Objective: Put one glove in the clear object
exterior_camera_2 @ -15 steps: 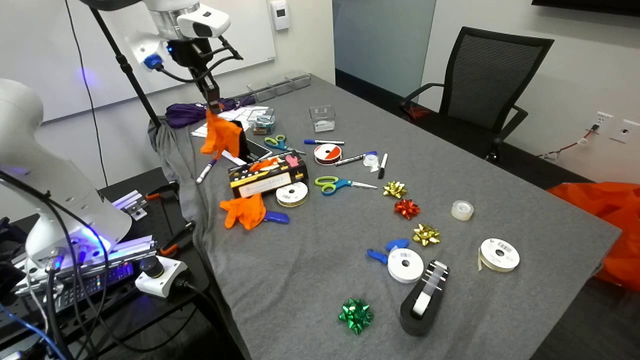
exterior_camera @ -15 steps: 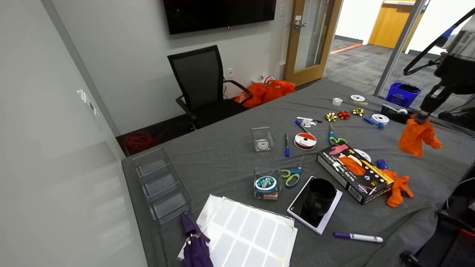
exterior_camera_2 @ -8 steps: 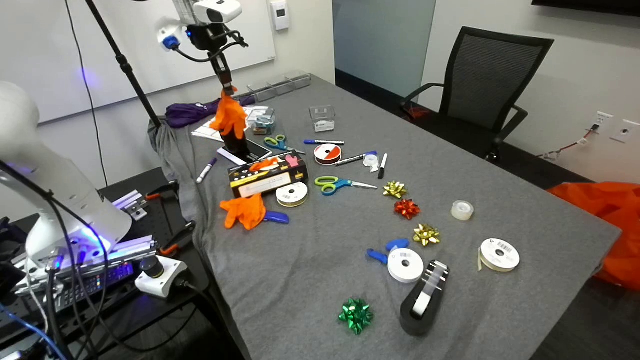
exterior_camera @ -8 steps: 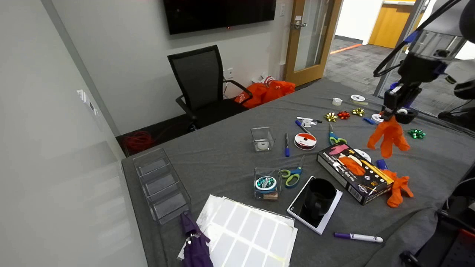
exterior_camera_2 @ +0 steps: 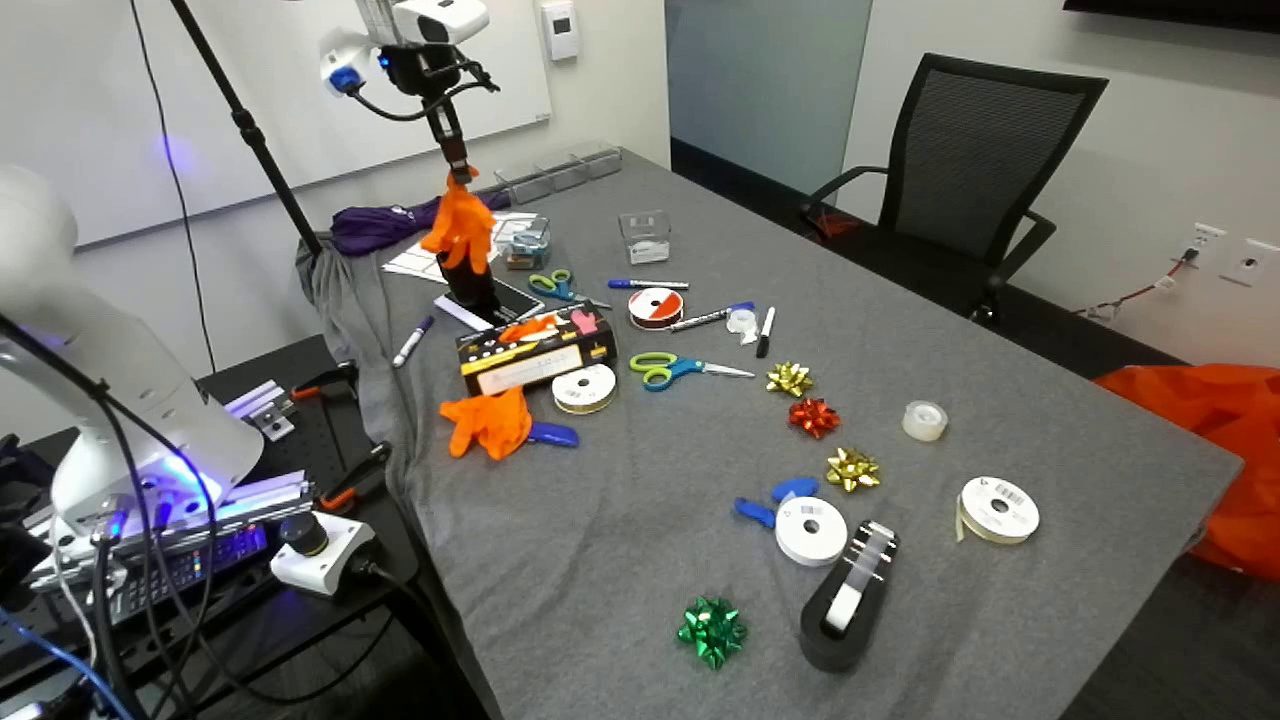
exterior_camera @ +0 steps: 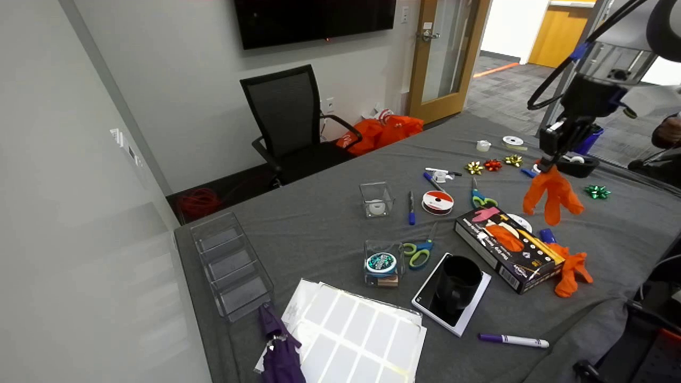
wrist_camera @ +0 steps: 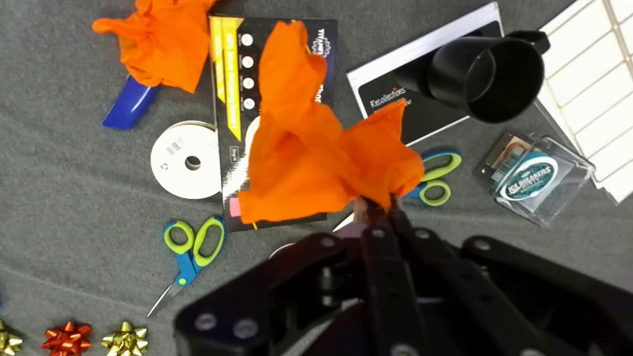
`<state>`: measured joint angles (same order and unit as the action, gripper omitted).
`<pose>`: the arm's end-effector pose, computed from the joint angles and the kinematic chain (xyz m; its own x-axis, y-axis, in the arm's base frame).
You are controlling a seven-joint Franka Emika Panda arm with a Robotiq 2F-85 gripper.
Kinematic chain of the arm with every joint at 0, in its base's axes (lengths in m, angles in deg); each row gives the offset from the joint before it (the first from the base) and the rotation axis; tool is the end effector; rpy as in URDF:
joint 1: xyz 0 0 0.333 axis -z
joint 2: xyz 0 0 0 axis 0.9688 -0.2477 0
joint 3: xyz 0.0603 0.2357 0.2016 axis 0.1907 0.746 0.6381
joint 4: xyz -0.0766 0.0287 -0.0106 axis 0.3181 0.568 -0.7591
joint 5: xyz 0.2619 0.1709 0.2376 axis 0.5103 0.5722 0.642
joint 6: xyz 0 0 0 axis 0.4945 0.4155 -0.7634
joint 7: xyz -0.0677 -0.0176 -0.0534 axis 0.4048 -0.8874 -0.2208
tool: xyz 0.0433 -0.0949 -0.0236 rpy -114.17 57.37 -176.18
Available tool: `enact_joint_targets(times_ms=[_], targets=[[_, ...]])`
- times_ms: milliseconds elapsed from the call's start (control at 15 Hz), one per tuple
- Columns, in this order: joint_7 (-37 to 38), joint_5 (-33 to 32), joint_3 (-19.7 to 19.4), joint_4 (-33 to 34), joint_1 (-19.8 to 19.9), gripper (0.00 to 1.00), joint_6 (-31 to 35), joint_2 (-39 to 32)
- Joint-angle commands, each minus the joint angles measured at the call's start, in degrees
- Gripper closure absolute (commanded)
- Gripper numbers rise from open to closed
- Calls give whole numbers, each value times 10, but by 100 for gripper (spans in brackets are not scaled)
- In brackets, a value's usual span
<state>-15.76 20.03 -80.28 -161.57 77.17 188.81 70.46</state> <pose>0.4379 -0.0067 0.4350 0.9804 -0.1853 0.0671 -0.1777 -0.9784 -0.1059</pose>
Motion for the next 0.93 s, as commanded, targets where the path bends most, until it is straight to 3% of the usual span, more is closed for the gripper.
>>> enact_joint_targets(times_ms=[0, 400, 867], targets=[[105, 44, 31, 70, -19, 100, 31, -70], [251, 45, 64, 204, -38, 100, 102, -205], [334, 46, 41, 380, -58, 100, 153, -370]])
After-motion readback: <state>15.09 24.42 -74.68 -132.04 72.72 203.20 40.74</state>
